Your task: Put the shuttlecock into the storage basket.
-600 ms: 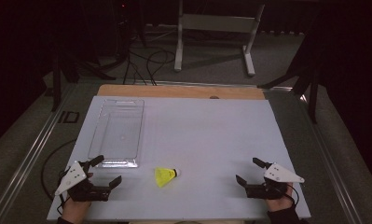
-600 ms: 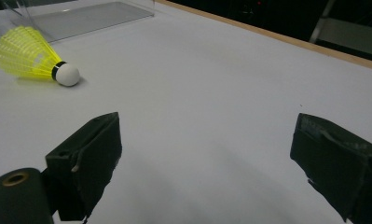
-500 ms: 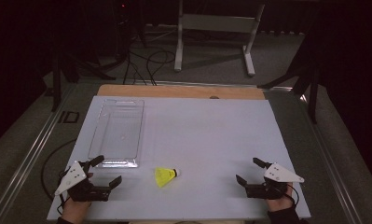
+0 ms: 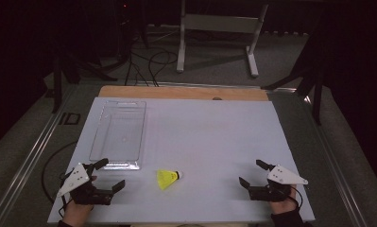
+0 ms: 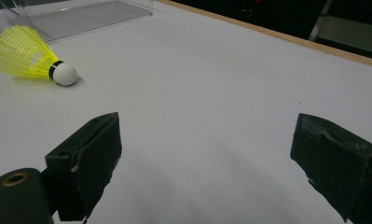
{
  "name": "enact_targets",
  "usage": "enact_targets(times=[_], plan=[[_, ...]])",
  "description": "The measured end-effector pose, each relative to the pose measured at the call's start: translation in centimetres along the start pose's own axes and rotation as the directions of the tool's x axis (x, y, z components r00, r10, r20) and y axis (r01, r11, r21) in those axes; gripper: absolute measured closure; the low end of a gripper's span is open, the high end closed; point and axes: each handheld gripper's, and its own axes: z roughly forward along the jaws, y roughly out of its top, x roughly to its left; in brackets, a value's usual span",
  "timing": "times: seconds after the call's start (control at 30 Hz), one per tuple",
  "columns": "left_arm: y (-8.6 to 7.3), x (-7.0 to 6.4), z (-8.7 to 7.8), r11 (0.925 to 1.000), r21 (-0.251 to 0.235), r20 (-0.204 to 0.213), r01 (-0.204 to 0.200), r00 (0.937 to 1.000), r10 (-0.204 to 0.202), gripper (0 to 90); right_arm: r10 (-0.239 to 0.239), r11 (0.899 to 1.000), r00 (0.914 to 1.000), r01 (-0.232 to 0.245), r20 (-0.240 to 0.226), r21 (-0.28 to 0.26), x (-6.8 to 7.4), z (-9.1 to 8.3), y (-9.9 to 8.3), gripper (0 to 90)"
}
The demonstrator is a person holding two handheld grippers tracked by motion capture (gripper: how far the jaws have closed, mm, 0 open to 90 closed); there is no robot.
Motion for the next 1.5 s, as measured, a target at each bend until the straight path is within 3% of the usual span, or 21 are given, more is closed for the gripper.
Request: enact_targets(times=[0.2,0.33,0.4,0.6,0.77,0.97,1.13,1.33,1.37,1.5], plan=[[0.5,0.1,-0.1,0.9998,0.019,0.017,0.008,0.9998,-0.008,0.3,0.002,1.000,1.0000,-0.002,-0.004,0.000,0.0,0.0,0.0,8.9],[1.0,0.0,-0.2,0.9993,0.037,0.048,0.005,0.9988,-0.006,0.3,-0.001,1.000,1.0000,0.001,0.001,0.001,0.0,0.1,0.0,8.9],[1.9,0.1,-0.4,0.9991,0.038,0.091,0.021,0.9955,-0.025,0.3,0.006,1.000,1.0000,-0.006,-0.004,0.006,0.0,0.1,-0.1,8.9],[3.8,0.1,-0.9,0.9965,0.081,0.133,-0.020,0.9911,0.009,0.3,0.000,1.000,1.0000,0.000,-0.005,0.004,0.1,0.1,0.0,9.0],[5.2,-0.2,-1.0,0.9863,0.155,0.153,-0.055,0.9877,0.031,0.2,-0.018,1.000,0.9998,0.019,0.003,-0.014,0.3,-0.1,0.3,9.0],[6.1,-0.6,-1.1,0.9655,0.241,0.171,-0.098,0.9836,0.057,0.2,-0.018,1.000,0.9998,0.018,0.001,-0.016,0.4,-0.2,0.3,9.0],[6.7,-0.9,-1.1,0.9473,0.301,0.182,-0.110,0.9817,0.056,0.2,-0.020,1.000,0.9998,0.020,0.001,-0.016,0.4,-0.2,0.3,9.0],[7.4,-1.4,-0.9,0.9141,0.373,0.206,-0.159,0.9747,0.085,0.2,-0.022,1.000,0.9998,0.022,-0.003,-0.011,0.4,-0.1,0.3,9.0],[7.5,-1.6,-0.8,0.9035,0.391,0.211,-0.174,0.9728,0.096,0.2,-0.022,1.000,0.9998,0.022,-0.003,-0.011,0.4,-0.1,0.3,9.0],[7.7,-1.8,-0.6,0.8755,0.438,0.229,-0.203,0.9672,0.110,0.2,-0.021,1.000,0.9997,0.021,-0.009,-0.009,0.4,-0.1,0.3,9.0]])
